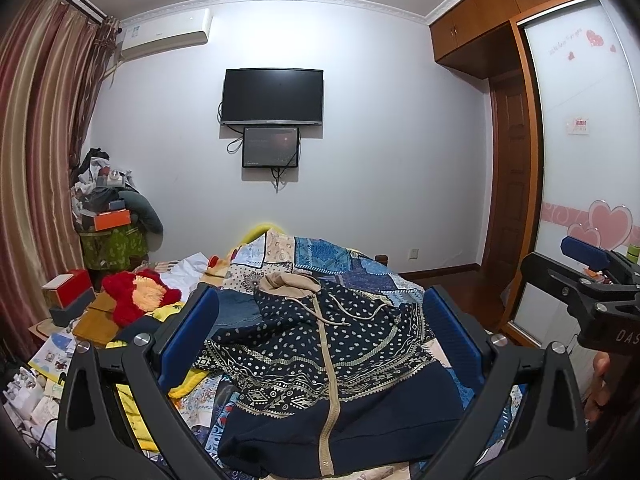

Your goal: Fold large clothes

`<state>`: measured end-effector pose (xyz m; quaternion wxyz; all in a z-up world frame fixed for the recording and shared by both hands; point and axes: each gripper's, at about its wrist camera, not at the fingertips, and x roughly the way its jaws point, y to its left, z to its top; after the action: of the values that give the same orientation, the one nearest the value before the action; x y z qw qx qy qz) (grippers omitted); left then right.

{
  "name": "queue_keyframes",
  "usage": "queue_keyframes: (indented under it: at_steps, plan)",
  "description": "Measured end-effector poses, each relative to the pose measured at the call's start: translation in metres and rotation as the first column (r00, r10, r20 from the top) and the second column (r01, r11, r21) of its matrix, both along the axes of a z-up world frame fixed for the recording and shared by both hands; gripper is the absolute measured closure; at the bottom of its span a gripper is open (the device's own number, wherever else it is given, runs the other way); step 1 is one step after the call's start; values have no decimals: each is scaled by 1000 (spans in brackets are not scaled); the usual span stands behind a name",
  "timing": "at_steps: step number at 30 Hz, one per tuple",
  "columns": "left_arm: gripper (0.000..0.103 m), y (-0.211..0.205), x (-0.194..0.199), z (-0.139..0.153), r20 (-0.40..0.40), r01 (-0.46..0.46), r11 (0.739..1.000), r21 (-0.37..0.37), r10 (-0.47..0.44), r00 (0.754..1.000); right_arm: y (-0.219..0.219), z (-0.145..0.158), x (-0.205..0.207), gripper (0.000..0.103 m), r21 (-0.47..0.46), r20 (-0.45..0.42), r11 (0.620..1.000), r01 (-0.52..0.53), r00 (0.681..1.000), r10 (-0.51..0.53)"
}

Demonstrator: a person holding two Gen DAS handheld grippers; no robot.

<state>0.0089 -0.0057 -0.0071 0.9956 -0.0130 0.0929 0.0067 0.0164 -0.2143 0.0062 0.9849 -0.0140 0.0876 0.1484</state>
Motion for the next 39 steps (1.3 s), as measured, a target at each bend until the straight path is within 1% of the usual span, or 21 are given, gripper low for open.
queue_keyframes:
  at_steps: [26, 34, 39]
  plan:
    - [0, 1, 0, 2, 0, 6, 1000, -3, -6, 1000, -2, -1, 3, 0, -1, -6, 1000, 1, 1000, -1]
    - [0, 3, 2, 1, -3, 6, 1000, -4, -6, 1000, -3, -9, 9, 0, -9, -11, 1000, 2, 1000, -3]
    - [0, 9, 9, -2, -9, -1, 1000, -3, 1, 1000, 4, -18, 21, 0, -21, -26, 1000, 4, 1000, -5]
